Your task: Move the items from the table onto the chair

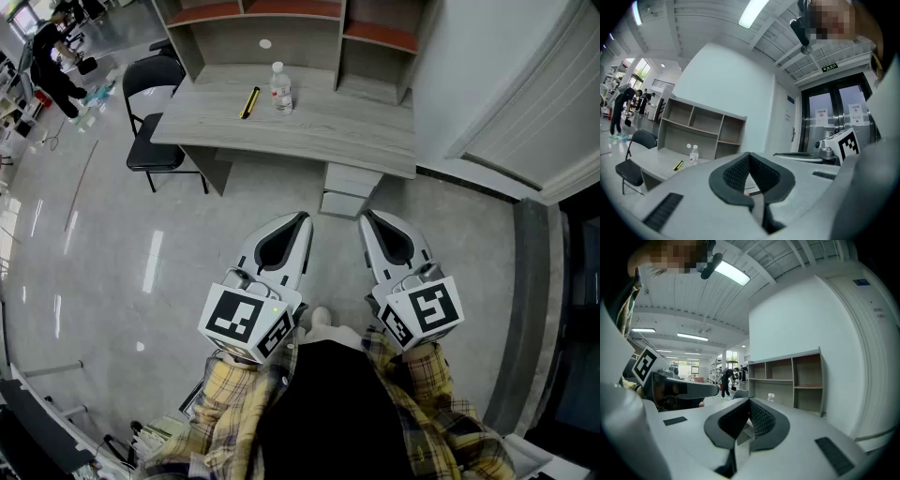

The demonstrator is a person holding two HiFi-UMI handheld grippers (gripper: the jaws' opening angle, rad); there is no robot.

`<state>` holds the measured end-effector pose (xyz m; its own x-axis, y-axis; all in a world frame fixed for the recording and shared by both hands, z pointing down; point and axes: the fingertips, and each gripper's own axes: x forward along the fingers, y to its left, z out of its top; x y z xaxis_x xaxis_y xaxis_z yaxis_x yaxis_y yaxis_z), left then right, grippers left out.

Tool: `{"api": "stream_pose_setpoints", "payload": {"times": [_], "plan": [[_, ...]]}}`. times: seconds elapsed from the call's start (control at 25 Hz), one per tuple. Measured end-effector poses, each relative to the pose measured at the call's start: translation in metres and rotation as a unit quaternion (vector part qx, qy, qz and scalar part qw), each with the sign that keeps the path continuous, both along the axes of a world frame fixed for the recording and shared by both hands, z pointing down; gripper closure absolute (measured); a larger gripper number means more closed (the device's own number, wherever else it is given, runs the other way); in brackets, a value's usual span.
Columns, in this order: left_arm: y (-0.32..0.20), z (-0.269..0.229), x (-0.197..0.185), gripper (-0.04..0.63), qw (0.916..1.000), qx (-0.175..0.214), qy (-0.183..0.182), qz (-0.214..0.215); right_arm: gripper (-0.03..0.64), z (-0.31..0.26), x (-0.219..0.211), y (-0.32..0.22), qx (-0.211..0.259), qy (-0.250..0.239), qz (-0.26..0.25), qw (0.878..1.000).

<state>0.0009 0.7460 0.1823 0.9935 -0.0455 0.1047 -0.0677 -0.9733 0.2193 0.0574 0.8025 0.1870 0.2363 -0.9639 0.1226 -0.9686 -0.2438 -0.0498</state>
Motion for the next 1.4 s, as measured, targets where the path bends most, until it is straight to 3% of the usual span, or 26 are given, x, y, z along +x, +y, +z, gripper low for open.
{"api": "stream_pose_setpoints", "payload": {"times": [0.76,1.12,1.4], "plan": [[0.023,0.008,-0.003,0.592,0.9990,-0.008,-0.001,-0.043,0.600,0.011,0.001,0.027,0.003,-0.009,-0.030,1.000],[-0.011,0.012,-0.017,0.592,0.9971,-0.013,-0.002,-0.075,0.600,0.016,-0.008,0.000,-0.001,-0.010,-0.053,0.999],[-0.065,0.014,-0.010,0.592,0.9975,-0.013,0.003,-0.069,0.600,0.019,-0.005,-0.054,-0.006,-0.008,-0.050,0.999]]}}
